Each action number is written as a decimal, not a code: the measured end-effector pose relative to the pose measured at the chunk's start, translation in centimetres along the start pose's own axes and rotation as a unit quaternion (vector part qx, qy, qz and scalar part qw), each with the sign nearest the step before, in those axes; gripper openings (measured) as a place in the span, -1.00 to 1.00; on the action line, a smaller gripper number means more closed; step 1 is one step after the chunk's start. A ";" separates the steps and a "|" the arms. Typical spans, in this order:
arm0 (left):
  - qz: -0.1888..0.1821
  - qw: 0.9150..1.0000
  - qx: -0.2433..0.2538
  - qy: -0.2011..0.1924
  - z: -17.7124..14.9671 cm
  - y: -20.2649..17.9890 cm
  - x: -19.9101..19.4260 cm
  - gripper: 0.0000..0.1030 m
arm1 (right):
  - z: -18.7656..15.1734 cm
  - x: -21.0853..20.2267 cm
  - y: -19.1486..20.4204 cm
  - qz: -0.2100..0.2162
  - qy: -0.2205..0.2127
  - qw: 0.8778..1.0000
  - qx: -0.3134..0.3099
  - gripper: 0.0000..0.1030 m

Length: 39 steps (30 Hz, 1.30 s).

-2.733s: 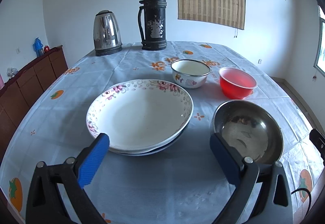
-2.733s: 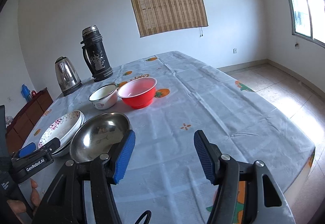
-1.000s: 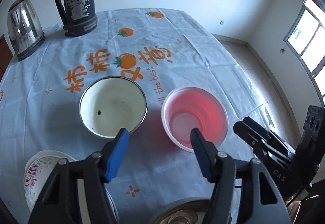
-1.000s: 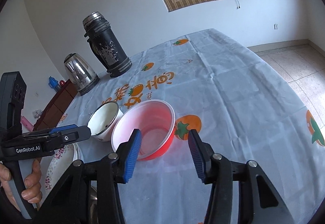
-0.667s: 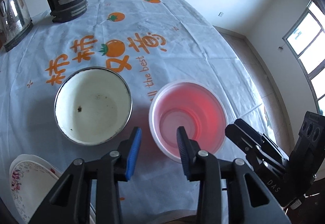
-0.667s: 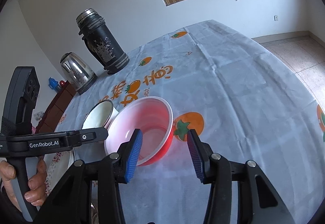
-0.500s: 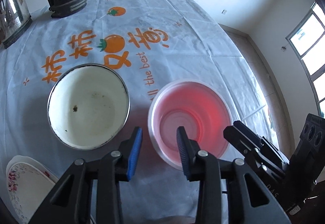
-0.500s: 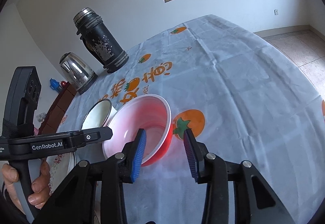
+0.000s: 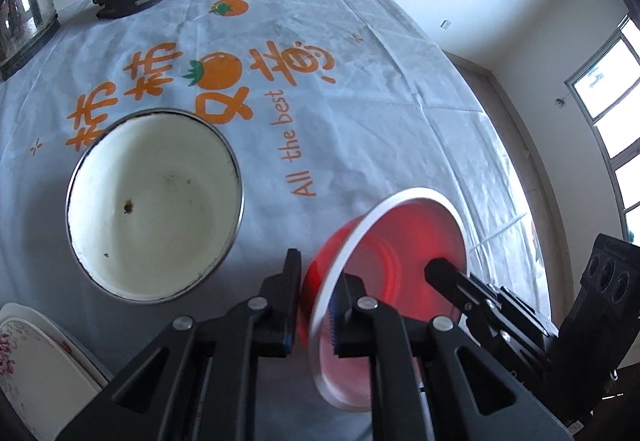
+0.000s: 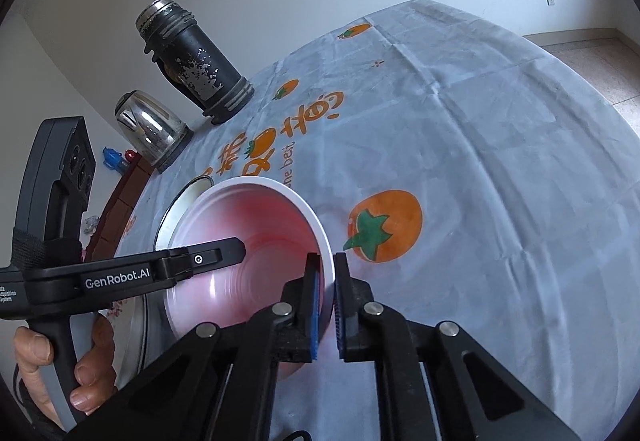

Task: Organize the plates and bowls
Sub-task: 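Carry the red plastic bowl with the right gripper over the steel basin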

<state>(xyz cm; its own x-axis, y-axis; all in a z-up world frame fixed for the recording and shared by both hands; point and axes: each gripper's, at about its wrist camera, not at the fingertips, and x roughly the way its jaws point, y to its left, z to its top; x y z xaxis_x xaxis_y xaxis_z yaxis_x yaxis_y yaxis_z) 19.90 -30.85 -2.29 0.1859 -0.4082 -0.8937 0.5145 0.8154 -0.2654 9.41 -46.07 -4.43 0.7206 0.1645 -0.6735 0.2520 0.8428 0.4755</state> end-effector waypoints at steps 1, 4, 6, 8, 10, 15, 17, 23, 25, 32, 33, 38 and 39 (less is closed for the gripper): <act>0.004 1.000 0.002 -0.005 -0.1 -0.1 -0.3 -0.81 | -0.1 -0.1 0.1 -0.001 -0.003 1.000 -0.003 -0.87; 0.008 1.000 0.005 -0.014 -0.6 -0.3 -1.2 -0.81 | -0.4 -0.7 0.5 0.003 -0.008 1.000 -0.006 -0.88; 0.002 1.000 0.006 -0.016 -0.9 -0.4 -1.8 -0.81 | -0.6 -1.6 0.9 0.006 -0.013 1.000 -0.008 -0.88; -0.009 1.000 0.006 -0.017 -1.4 -0.5 -2.7 -0.81 | -0.6 -2.8 1.3 0.010 -0.022 1.000 -0.010 -0.88; -0.020 0.999 0.011 -0.027 -1.8 -0.9 -4.1 -0.81 | -0.6 -4.4 2.0 0.008 -0.028 1.000 -0.006 -0.88; -0.024 0.998 0.037 -0.054 -3.4 -2.3 -8.2 -0.81 | -0.6 -8.6 4.6 0.000 -0.044 0.999 -0.030 -0.88; -0.027 0.997 0.041 -0.056 -4.3 -2.5 -9.4 -0.81 | -0.9 -10.0 5.5 -0.002 -0.046 0.998 -0.038 -0.88; -0.052 0.997 0.032 -0.051 -6.9 -1.9 -11.5 -0.81 | -2.8 -13.1 7.4 -0.001 -0.035 0.998 -0.052 -0.88; -0.060 0.997 0.032 -0.042 -8.0 -1.6 -11.9 -0.81 | -3.7 -13.8 7.6 0.007 -0.019 0.999 -0.046 -0.88; -0.038 0.997 0.050 -0.043 -12.1 -1.4 -13.1 -0.81 | -7.0 -15.0 9.0 0.016 0.016 0.998 -0.053 -0.87; -0.032 0.997 0.053 -0.045 -12.7 -1.3 -13.1 -0.81 | -7.6 -15.0 9.2 0.015 0.021 0.998 -0.054 -0.87; -0.010 0.997 0.053 -0.048 -14.2 -0.5 -12.1 -0.80 | -9.0 -13.9 9.5 0.007 0.038 0.998 -0.053 -0.87; -0.007 0.997 0.053 -0.047 -14.3 -0.3 -11.7 -0.80 | -9.3 -13.4 9.5 0.004 0.042 0.998 -0.050 -0.87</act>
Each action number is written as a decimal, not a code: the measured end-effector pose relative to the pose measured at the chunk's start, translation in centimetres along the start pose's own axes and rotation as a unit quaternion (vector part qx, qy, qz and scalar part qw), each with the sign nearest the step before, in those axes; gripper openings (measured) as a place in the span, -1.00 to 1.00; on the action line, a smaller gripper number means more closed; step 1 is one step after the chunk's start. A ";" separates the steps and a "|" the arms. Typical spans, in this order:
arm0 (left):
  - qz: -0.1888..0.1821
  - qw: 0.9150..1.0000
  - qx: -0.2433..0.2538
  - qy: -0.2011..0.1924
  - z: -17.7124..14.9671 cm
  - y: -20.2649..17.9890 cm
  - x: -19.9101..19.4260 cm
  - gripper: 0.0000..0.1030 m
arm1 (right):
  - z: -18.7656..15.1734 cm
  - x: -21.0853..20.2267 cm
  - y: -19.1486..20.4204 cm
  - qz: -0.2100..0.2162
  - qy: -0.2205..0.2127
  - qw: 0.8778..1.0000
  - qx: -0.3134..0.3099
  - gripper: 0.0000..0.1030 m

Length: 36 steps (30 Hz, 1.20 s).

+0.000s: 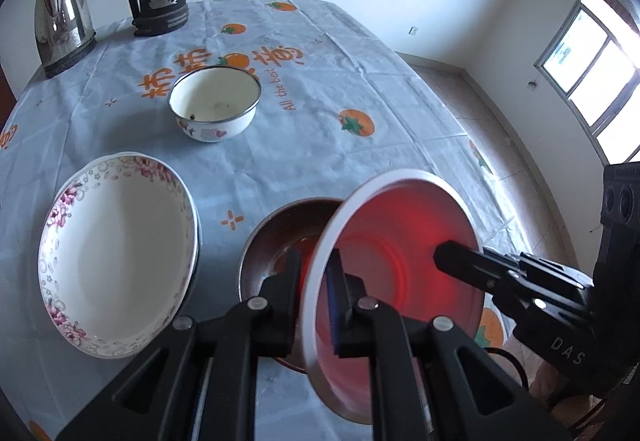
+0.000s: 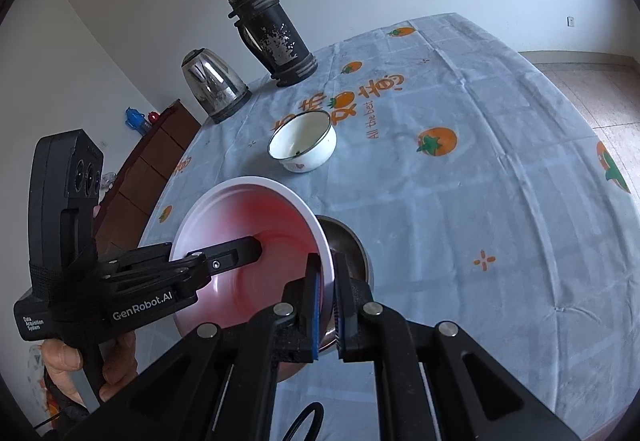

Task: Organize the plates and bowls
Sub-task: 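Carry the red plastic bowl with the right gripper over the steel basin, then lower the red bowl into the steel basin and open the right gripper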

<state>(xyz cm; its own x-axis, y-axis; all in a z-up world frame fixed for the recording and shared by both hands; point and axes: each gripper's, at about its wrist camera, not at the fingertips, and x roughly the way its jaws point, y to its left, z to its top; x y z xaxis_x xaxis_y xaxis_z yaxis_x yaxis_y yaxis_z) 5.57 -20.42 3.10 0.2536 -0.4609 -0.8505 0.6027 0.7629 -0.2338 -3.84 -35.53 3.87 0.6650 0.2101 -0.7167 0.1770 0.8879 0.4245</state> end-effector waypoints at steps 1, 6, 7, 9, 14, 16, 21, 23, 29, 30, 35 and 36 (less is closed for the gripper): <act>0.003 1.000 -0.001 0.001 -0.2 0.2 0.4 -0.80 | -0.2 0.3 -0.1 -0.003 0.003 1.000 0.002 -0.87; 0.030 1.000 -0.003 -0.004 -0.7 0.9 1.4 -0.65 | -0.9 1.8 -0.4 -0.015 0.017 1.000 0.009 -0.88; 0.038 0.999 -0.003 -0.007 -0.7 1.1 1.5 -0.64 | -0.9 2.0 -0.4 -0.023 0.017 1.000 0.007 -0.88; 0.051 0.999 0.000 -0.012 -0.7 1.4 1.6 -0.62 | -0.9 2.2 -0.3 -0.037 0.017 0.999 0.002 -0.87; 0.065 0.997 -0.010 -0.039 -0.8 2.4 0.7 0.06 | -0.8 2.8 -0.3 -0.054 0.026 0.998 -0.009 -0.87; 0.076 0.995 -0.008 -0.056 -0.9 2.7 0.0 0.06 | -0.8 3.1 -0.3 -0.055 0.028 0.998 -0.009 -0.87; 0.069 0.995 -0.019 -0.071 -1.0 3.3 -0.7 0.06 | -0.8 3.6 0.0 -0.066 0.027 0.997 -0.019 -0.88; 0.069 0.994 -0.024 -0.076 -1.3 3.6 -0.9 0.07 | -0.9 3.7 0.4 -0.075 0.027 0.996 -0.035 -0.87; 0.094 0.989 -0.024 -0.108 -1.9 3.8 -1.9 0.25 | -1.0 3.2 0.8 -0.067 0.014 0.997 -0.030 -0.84; 0.100 0.988 -0.022 -0.114 -2.1 3.8 -2.1 0.26 | -1.0 2.8 0.7 -0.069 0.004 0.997 -0.023 -0.84; 0.118 0.984 -0.030 -0.134 -3.0 4.3 -2.7 0.37 | -1.3 0.5 0.4 -0.073 -0.045 0.996 -0.007 -0.70; 0.121 0.983 -0.030 -0.137 -3.1 4.3 -2.7 0.37 | -1.4 0.3 0.3 -0.070 -0.050 0.996 -0.001 -0.48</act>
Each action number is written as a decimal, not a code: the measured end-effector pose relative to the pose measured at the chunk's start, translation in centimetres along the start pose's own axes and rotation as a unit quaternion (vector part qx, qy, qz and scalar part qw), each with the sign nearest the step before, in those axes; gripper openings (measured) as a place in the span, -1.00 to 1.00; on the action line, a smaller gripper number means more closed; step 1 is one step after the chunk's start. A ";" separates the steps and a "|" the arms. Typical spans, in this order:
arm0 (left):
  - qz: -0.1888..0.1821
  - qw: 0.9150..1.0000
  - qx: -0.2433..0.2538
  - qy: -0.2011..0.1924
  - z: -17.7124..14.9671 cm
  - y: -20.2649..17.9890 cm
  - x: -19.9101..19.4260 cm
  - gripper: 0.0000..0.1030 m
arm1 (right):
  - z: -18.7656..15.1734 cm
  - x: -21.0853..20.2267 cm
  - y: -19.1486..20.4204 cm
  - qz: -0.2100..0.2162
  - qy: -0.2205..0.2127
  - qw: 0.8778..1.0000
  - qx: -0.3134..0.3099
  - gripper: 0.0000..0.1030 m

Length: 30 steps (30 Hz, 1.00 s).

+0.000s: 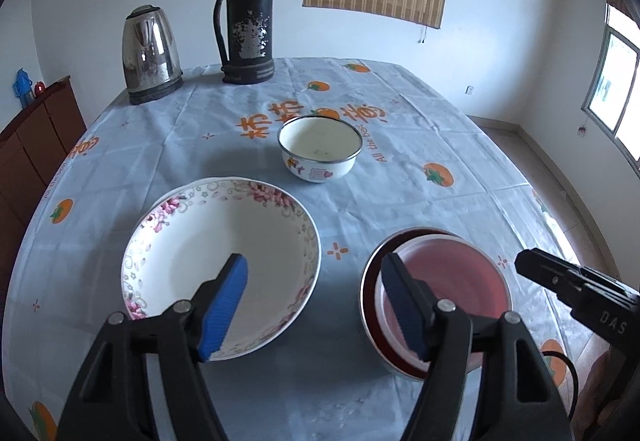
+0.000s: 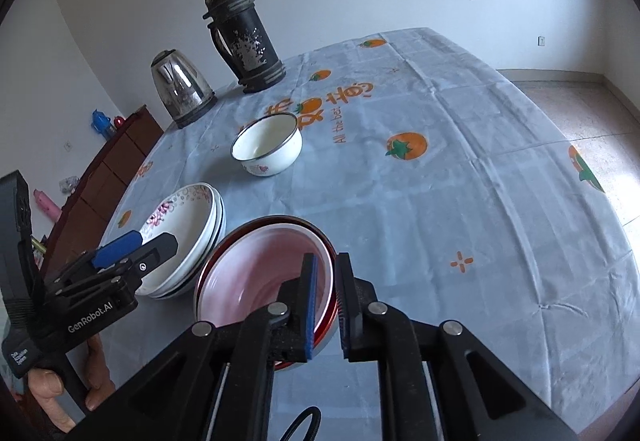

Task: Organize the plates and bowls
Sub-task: 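Lower the red bowl into the steel basin and open the right gripper, then move the right gripper to the rim of the white enamel bowl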

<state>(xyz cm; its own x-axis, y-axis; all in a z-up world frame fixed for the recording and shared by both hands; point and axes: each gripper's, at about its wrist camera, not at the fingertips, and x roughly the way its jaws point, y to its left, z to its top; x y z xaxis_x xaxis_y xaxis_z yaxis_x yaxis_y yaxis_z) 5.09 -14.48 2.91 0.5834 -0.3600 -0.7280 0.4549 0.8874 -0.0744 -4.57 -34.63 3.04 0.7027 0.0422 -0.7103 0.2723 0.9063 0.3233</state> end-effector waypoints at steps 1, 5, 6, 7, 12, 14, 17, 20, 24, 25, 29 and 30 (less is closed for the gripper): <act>0.003 1.000 0.001 -0.003 -0.2 -0.1 0.0 0.37 | -0.2 -0.3 -0.1 0.001 -0.009 1.000 0.009 -0.24; 0.015 1.000 0.008 -0.010 -1.1 -0.5 -0.1 0.40 | -1.6 -2.1 -0.2 -0.008 -0.059 0.998 0.028 -0.07; 0.016 1.000 0.008 -0.011 -1.3 -0.7 -0.1 0.41 | -2.1 -2.6 -0.2 -0.014 -0.073 0.997 0.029 -0.07; 0.016 1.000 0.010 -0.010 -1.6 -0.8 0.0 0.42 | -2.4 -2.9 -0.1 -0.018 -0.082 0.996 0.030 -0.07; 0.024 0.999 0.021 -0.006 -2.4 -1.5 0.3 0.42 | -3.6 -3.8 0.2 -0.032 -0.102 0.994 0.027 -0.07; 0.026 0.999 0.023 -0.007 -2.6 -1.6 0.2 0.42 | -3.8 -4.1 0.3 -0.042 -0.109 0.993 0.022 -0.07; 0.032 0.999 0.024 -0.012 -2.7 -1.6 0.0 0.44 | -4.0 -4.5 0.3 -0.043 -0.113 0.992 0.021 -0.07; 0.043 0.999 0.024 -0.021 -2.8 -1.5 -0.3 0.56 | -4.1 -4.6 0.4 -0.042 -0.114 0.992 0.017 -0.07; 0.060 0.997 0.029 -0.032 -2.8 -1.4 -0.4 0.64 | -4.3 -4.7 0.4 -0.042 -0.114 0.993 0.010 -0.07; 0.063 0.997 0.030 -0.031 -2.8 -1.4 -0.4 0.64 | -4.3 -4.6 0.3 -0.042 -0.114 0.993 0.010 -0.07; 0.066 0.997 0.025 -0.027 -2.7 -1.0 0.1 0.65 | -4.2 -4.5 0.3 -0.043 -0.110 0.993 0.006 -0.07; 0.067 0.997 0.025 -0.026 -2.7 -1.0 0.3 0.65 | -4.2 -4.5 0.3 -0.045 -0.111 0.993 0.005 -0.07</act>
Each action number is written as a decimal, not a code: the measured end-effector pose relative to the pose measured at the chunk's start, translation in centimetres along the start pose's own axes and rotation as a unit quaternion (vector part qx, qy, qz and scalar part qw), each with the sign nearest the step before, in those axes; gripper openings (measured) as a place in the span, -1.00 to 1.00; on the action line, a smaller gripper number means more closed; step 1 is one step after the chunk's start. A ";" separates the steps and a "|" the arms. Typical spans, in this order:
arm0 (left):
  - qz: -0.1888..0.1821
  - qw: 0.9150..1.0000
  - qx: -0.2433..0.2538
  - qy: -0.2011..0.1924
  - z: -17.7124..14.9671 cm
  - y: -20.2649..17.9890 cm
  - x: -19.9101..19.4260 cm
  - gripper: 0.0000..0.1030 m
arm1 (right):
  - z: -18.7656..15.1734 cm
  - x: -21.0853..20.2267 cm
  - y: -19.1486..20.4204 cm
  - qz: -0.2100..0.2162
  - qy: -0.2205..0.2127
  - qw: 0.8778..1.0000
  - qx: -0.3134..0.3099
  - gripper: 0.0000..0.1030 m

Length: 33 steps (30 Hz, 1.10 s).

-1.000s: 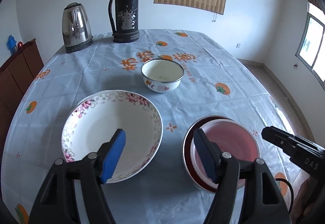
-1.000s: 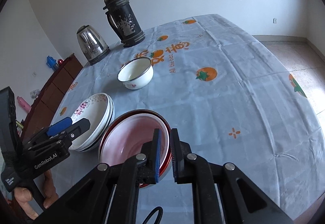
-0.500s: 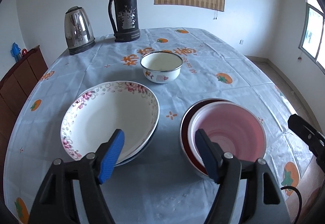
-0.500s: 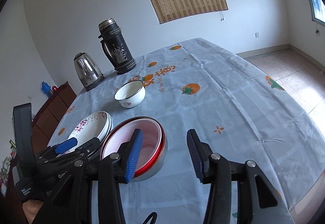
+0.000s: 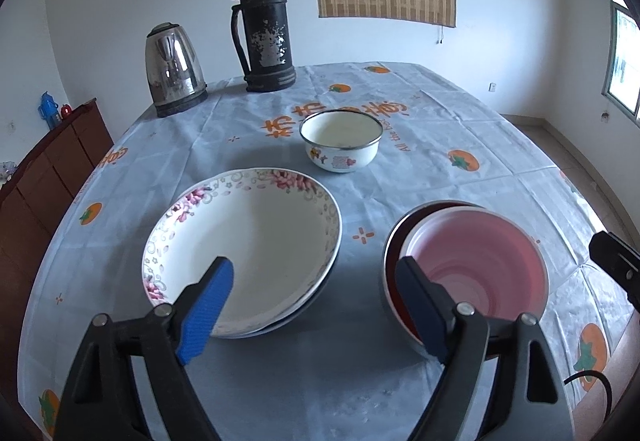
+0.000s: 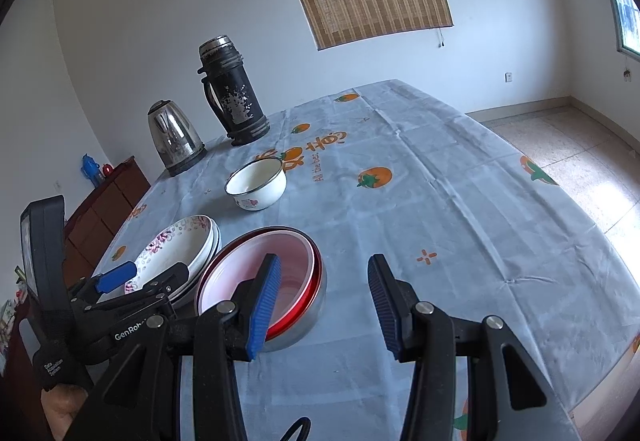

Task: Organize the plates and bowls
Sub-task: 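Move the right gripper to the rim of the white enamel bowl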

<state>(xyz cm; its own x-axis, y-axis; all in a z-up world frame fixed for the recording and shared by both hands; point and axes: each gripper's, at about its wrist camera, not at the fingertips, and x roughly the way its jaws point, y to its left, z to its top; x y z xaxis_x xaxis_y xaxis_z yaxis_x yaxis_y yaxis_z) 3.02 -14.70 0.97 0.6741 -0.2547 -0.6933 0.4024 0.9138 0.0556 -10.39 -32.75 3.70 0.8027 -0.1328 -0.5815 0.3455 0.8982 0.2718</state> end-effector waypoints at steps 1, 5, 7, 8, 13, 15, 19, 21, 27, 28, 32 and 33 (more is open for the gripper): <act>0.001 1.000 -0.001 0.001 0.0 0.0 0.2 0.65 | 0.0 0.0 0.0 -0.002 -0.001 1.000 -0.002 -0.07; 0.000 1.000 -0.004 0.007 0.1 0.1 0.8 0.65 | 0.3 0.2 -0.2 -0.006 -0.008 1.000 -0.004 -0.07; 0.001 1.000 -0.005 0.011 0.1 0.2 1.0 0.65 | 0.4 0.5 -0.2 -0.009 -0.008 1.000 -0.009 -0.06; 0.002 1.000 -0.005 0.011 0.1 0.2 1.1 0.65 | 0.4 0.7 -0.3 -0.008 -0.006 1.000 -0.010 -0.07; 0.006 1.000 -0.005 0.015 0.5 0.3 1.7 0.65 | 0.6 1.5 -0.7 -0.007 0.002 1.000 -0.007 -0.07; 0.009 1.000 -0.003 0.016 0.6 0.3 1.9 0.65 | 0.7 1.8 -0.8 -0.005 0.002 1.000 -0.006 -0.07; 0.013 1.000 -0.005 0.017 1.0 0.4 2.2 0.65 | 1.1 2.0 -0.7 -0.004 0.003 1.000 -0.010 -0.07; 0.015 1.000 -0.006 0.016 1.1 0.5 2.3 0.65 | 1.4 2.2 -0.6 -0.002 0.005 1.000 -0.011 -0.07; 0.016 1.000 -0.001 0.018 1.5 0.7 2.6 0.65 | 2.3 2.7 -0.1 0.007 0.011 1.000 -0.027 -0.07; 0.014 1.000 0.002 0.020 1.6 0.8 2.7 0.65 | 2.5 2.9 -0.1 0.011 0.016 0.999 -0.026 -0.07; 0.014 1.000 0.015 0.019 2.7 1.1 2.8 0.65 | 3.6 3.8 -0.2 0.022 0.032 0.999 -0.028 -0.07; 0.010 1.000 0.015 0.022 3.1 1.3 2.8 0.65 | 4.0 4.1 -0.2 0.026 0.038 0.999 -0.028 -0.07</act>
<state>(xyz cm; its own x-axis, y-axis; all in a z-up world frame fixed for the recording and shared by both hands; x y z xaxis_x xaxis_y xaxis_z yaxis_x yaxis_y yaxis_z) 7.36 -15.24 1.33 0.6546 -0.2206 -0.7231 0.4079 0.9084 0.0921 -5.20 -35.17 4.33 0.7791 -0.0558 -0.6244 0.2748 0.9257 0.2601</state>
